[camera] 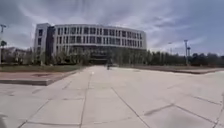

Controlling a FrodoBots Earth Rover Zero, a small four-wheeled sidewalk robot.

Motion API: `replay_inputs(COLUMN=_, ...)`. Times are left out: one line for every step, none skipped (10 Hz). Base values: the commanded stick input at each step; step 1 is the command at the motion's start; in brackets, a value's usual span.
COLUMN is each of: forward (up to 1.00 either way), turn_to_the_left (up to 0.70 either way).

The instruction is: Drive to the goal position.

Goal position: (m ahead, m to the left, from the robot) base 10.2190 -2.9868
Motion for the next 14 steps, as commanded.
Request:
replay_inputs(forward=0.5, turn_to_the_left=0.0)
replay_inputs(forward=0.5, turn_to_the_left=0.0)
replay_inputs(forward=0.5, turn_to_the_left=0.0)
replay_inputs(forward=0.5, turn_to_the_left=0.0)
replay_inputs(forward=0.5, turn_to_the_left=0.0)
replay_inputs(forward=0.5, turn_to_the_left=0.0)
replay_inputs(forward=0.5, turn_to_the_left=0.0)
replay_inputs(forward=0.5, turn_to_the_left=0.07)
replay_inputs(forward=0.5, turn_to_the_left=0.15)
replay_inputs(forward=0.5, turn_to_the_left=0.18)
replay_inputs(forward=0.5, turn_to_the_left=0.02)
replay_inputs(forward=0.5, turn_to_the_left=0.0)
replay_inputs(forward=0.5, turn_to_the_left=0.0)
replay_inputs(forward=0.5, turn_to_the_left=0.0)
